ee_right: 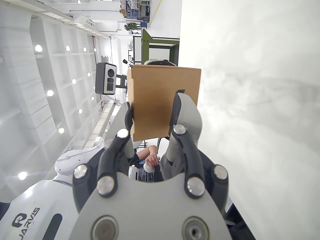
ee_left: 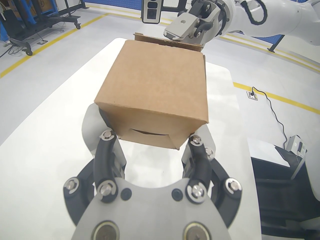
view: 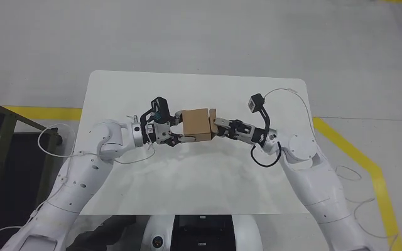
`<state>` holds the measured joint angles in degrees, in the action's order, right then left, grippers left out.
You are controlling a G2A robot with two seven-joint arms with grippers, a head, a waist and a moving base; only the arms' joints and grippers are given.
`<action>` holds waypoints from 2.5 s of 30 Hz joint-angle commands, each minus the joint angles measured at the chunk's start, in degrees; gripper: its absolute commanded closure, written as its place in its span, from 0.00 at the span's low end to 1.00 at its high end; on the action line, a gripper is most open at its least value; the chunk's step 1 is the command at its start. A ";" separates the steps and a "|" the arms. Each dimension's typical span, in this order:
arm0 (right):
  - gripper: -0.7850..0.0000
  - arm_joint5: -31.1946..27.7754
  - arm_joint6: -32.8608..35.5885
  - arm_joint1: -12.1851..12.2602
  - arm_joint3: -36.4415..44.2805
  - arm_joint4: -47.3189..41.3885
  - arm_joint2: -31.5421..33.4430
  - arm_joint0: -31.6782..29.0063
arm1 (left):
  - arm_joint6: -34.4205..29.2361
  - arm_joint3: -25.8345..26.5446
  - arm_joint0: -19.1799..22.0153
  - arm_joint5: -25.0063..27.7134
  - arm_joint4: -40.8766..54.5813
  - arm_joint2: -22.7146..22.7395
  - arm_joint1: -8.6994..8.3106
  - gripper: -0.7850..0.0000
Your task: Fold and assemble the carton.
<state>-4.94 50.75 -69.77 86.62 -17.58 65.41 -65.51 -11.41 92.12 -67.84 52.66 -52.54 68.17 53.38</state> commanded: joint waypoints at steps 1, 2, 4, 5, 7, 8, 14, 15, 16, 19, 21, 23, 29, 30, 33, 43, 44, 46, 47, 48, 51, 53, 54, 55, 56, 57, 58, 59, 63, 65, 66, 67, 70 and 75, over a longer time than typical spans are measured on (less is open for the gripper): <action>0.65 0.57 -0.42 0.10 0.60 0.80 0.05 -0.19 | -0.05 -0.02 0.02 0.01 0.05 0.00 0.01 0.53; 0.66 0.83 -0.56 0.14 0.87 1.03 0.06 -0.30 | -0.06 -0.02 0.02 0.01 0.05 0.00 0.02 0.53; 0.68 1.11 -0.94 0.22 1.35 1.60 0.15 -0.45 | -0.04 -0.04 0.03 0.09 0.11 -0.03 0.04 0.53; 0.68 1.18 -1.22 0.25 1.57 1.79 0.20 -0.55 | -0.01 -0.07 0.04 0.10 0.15 -0.01 0.05 0.53; 0.68 1.29 -1.51 0.29 1.90 1.84 0.23 -0.71 | 0.04 -0.04 0.07 0.09 0.11 0.00 0.06 0.53; 0.68 1.36 -1.68 0.30 1.98 1.73 0.25 -0.77 | 0.07 -0.03 0.07 0.10 0.05 0.01 0.07 0.53; 0.70 1.37 -2.44 0.30 2.16 1.95 -0.13 -0.79 | 0.06 -0.12 0.05 0.13 0.10 0.05 0.11 0.53; 0.70 1.36 -2.58 0.30 2.27 2.16 -0.23 -0.77 | 0.04 -0.13 0.05 0.15 0.12 0.06 0.11 0.53; 0.72 1.45 -2.73 0.31 2.39 2.44 -0.34 -0.76 | 0.02 -0.15 0.06 0.16 0.14 0.08 0.11 0.52; 0.75 1.83 -3.53 0.33 2.96 3.45 -0.65 -0.82 | 0.08 -0.18 0.05 0.14 0.21 0.12 0.13 0.53; 0.76 2.13 -4.00 0.33 3.43 4.10 -0.97 -0.87 | -0.02 -0.18 0.09 0.19 0.14 0.10 0.14 0.53; 0.76 2.42 -4.29 0.31 3.89 4.59 -1.36 -0.89 | -0.05 -0.20 0.14 0.18 0.16 0.06 0.17 0.53; 0.74 2.62 -4.65 0.30 4.76 5.27 -1.95 -0.79 | -0.23 -0.50 0.34 0.20 0.21 -0.08 0.24 0.52; 0.71 2.55 -4.76 0.30 4.95 5.34 -1.98 -0.82 | -0.26 -0.58 0.37 0.14 0.22 -0.11 0.25 0.52; 0.60 2.29 -4.97 0.32 5.47 5.42 -2.06 -1.01 | -0.42 -0.74 0.49 0.21 0.28 -0.20 0.28 0.52; 0.55 0.46 -6.29 0.67 7.58 4.99 -0.47 -2.68 | -0.72 -1.20 0.79 0.30 0.56 -0.46 0.39 0.52; 0.55 0.17 -6.30 0.71 7.78 4.92 -0.31 -2.81 | -0.72 -1.21 0.79 0.31 0.56 -0.46 0.40 0.52; 0.54 -0.49 -6.27 0.76 8.06 4.70 -0.07 -3.03 | -0.59 -1.24 0.77 0.37 0.66 -0.45 0.42 0.52; 0.53 -0.88 -6.25 0.78 8.19 4.52 0.01 -3.12 | -0.58 -1.25 0.77 0.39 0.65 -0.43 0.42 0.52; 0.53 -1.35 -6.17 0.78 8.35 4.30 0.05 -3.18 | -0.61 -1.25 0.76 0.42 0.61 -0.44 0.42 0.52; 0.54 -2.41 -5.76 0.77 8.44 3.71 -0.11 -3.18 | -0.71 -1.20 0.71 0.48 0.45 -0.48 0.43 0.52; 0.54 -2.71 -5.36 0.71 8.32 3.50 -0.58 -2.90 | -0.75 -1.18 0.69 0.52 0.37 -0.52 0.44 0.52; 0.54 -2.73 -5.15 0.66 8.20 3.41 -0.89 -2.68 | -0.78 -1.22 0.66 0.51 0.44 -0.54 0.45 0.52; 0.53 -2.76 -4.89 0.61 8.06 3.23 -1.22 -2.42 | -0.90 -1.20 0.68 0.54 0.41 -0.58 0.45 0.52; 0.53 -2.82 -4.76 0.55 7.86 3.07 -1.46 -2.11 | -0.94 -1.19 0.69 0.53 0.44 -0.59 0.46 0.52; 0.53 -2.86 -4.82 0.50 7.59 3.01 -1.66 -1.81 | -1.01 -1.20 0.70 0.44 0.41 -0.59 0.46 0.52; 0.53 -2.87 -4.97 0.46 7.34 3.07 -1.83 -1.54 | -1.03 -1.17 0.69 0.39 0.41 -0.61 0.47 0.52; 0.52 -2.83 -5.30 0.42 7.05 3.05 -1.89 -1.30 | -1.11 -1.16 0.70 0.43 0.35 -0.63 0.47 0.52; 0.21 -2.84 -7.12 0.48 6.09 2.68 -0.86 -1.41 | -1.29 -1.72 0.63 0.35 0.53 -0.53 0.46 0.52; 0.00 -3.10 -8.06 0.63 6.06 2.56 0.19 -2.11 | -1.52 -2.17 0.58 0.27 0.55 -0.46 0.44 0.51; 0.00 -3.40 -8.74 0.73 6.09 2.63 0.87 -2.55 | -1.66 -2.35 0.56 0.26 0.57 -0.47 0.44 0.51; 0.00 -3.84 -9.50 0.83 6.18 2.85 1.55 -3.05 | -1.85 -2.50 0.56 0.24 0.56 -0.49 0.43 0.51; 0.00 -5.96 -11.53 1.11 6.38 3.17 3.60 -4.53 | -2.48 -2.67 0.60 -0.38 -0.39 -0.66 0.45 0.51; 0.00 -12.25 -12.18 1.33 5.75 3.04 5.20 -6.22 | -2.37 -2.88 0.02 -2.06 -4.83 -2.58 0.77 0.51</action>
<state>-15.88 38.56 -68.44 92.66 -14.29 70.48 -71.56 -13.80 89.28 -67.69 50.86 -56.15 66.16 54.07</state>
